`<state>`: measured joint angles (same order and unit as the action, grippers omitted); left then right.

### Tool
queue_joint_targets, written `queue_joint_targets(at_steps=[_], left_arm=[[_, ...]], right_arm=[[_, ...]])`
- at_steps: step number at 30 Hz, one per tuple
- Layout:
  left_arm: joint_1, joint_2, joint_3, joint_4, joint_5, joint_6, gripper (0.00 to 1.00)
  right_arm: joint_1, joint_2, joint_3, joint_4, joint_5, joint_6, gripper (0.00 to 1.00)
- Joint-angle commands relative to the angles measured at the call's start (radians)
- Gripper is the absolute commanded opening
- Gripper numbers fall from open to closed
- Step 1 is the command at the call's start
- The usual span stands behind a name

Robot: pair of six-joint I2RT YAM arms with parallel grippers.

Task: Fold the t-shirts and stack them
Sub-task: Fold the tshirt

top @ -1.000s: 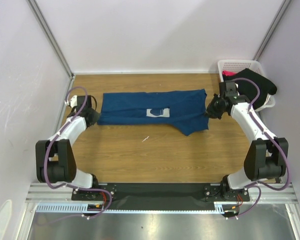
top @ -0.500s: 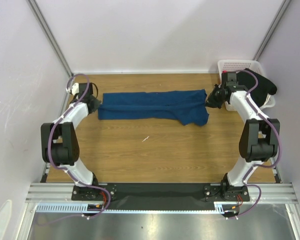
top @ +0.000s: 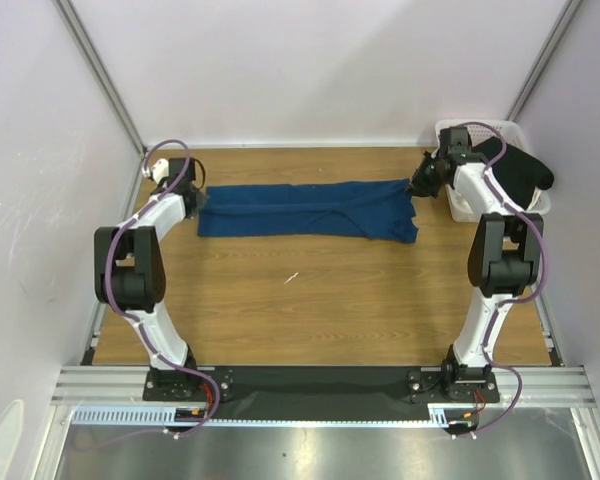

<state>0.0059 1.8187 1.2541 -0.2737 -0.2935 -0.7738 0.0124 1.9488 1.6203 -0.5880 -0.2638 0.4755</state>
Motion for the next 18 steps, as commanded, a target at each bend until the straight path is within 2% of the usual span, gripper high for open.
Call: queue_joint_targets(at_steps=[1,18], left_arm=[[0.002,0.025,0.065,0.011,-0.056,0.028,0.00],[0.003,0.093,0.102,0.016,-0.070,0.034,0.00]], right_arm=[[-0.031,0.058,0.072,0.005,-0.023,-0.043,0.00],[-0.034,0.249,0.272,-0.013,-0.092,-0.117,0.00]])
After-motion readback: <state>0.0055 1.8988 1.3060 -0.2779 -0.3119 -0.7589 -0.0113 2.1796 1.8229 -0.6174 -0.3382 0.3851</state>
